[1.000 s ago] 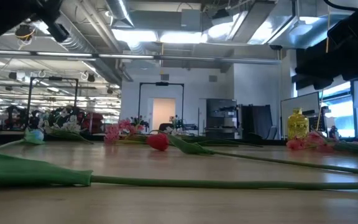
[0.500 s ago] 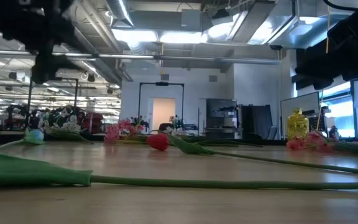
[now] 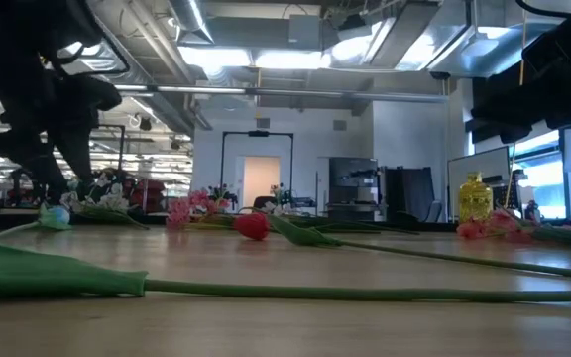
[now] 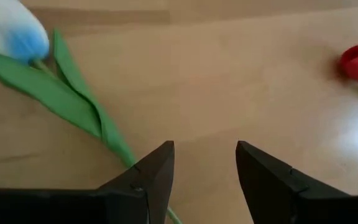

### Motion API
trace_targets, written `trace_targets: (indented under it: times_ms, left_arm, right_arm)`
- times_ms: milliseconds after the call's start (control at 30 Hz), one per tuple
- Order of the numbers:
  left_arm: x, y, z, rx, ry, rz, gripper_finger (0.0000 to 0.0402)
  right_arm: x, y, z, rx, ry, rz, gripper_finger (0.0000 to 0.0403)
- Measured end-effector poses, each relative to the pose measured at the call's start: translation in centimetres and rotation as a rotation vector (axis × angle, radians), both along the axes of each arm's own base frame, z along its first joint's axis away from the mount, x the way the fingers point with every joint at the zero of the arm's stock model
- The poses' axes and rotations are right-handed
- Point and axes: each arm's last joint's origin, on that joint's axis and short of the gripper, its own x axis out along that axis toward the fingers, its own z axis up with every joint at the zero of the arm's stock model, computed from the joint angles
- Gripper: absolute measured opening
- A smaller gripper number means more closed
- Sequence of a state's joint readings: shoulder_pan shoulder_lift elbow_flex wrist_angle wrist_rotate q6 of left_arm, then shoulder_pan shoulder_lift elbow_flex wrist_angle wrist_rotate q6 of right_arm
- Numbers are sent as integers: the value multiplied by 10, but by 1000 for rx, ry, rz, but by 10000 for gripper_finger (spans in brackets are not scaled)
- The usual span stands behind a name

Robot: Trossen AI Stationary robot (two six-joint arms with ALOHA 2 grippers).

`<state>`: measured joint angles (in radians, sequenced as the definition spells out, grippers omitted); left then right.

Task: Sort flowers into vase by color
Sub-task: Put the top white flower into the transparent vase

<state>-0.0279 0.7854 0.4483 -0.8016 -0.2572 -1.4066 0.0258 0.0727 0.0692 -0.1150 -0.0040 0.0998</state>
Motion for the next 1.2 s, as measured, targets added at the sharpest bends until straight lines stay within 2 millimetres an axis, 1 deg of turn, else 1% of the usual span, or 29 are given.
trace_targets:
  times_ms: [67, 167, 267, 333, 567, 667, 867, 1000, 1100, 1200]
  left_arm:
    - [3, 2, 6, -13, 3, 9, 167]
    - [3, 8, 10, -2, 99, 42, 167]
    - [1, 16, 10, -14, 204, 154, 167]
    - [4, 21, 9, -29, 226, 215, 167]
    - [10, 43, -11, -116, 376, 419, 167]
    - [12, 52, -19, -134, 412, 497, 167]
    - [21, 64, -36, -150, 459, 567, 167]
    - [29, 66, -46, -189, 459, 603, 166]
    - [33, 65, -52, -199, 473, 618, 151]
    - [35, 64, -53, -199, 459, 636, 121]
  right_arm:
    - [0, 0, 0, 0, 0, 0, 123]
    - [0, 0, 0, 0, 0, 0, 123]
    - [0, 0, 0, 0, 0, 0, 123]
    - [0, 0, 0, 0, 0, 0, 123]
    - [0, 0, 0, 0, 1, -1, 123]
    - [0, 0, 0, 0, 1, 0, 123]
    - [0, 0, 0, 0, 1, -2, 123]
    - [0, 0, 0, 0, 1, -1, 123]
    - [0, 0, 0, 0, 1, -1, 123]
    - [0, 0, 0, 0, 1, 0, 123]
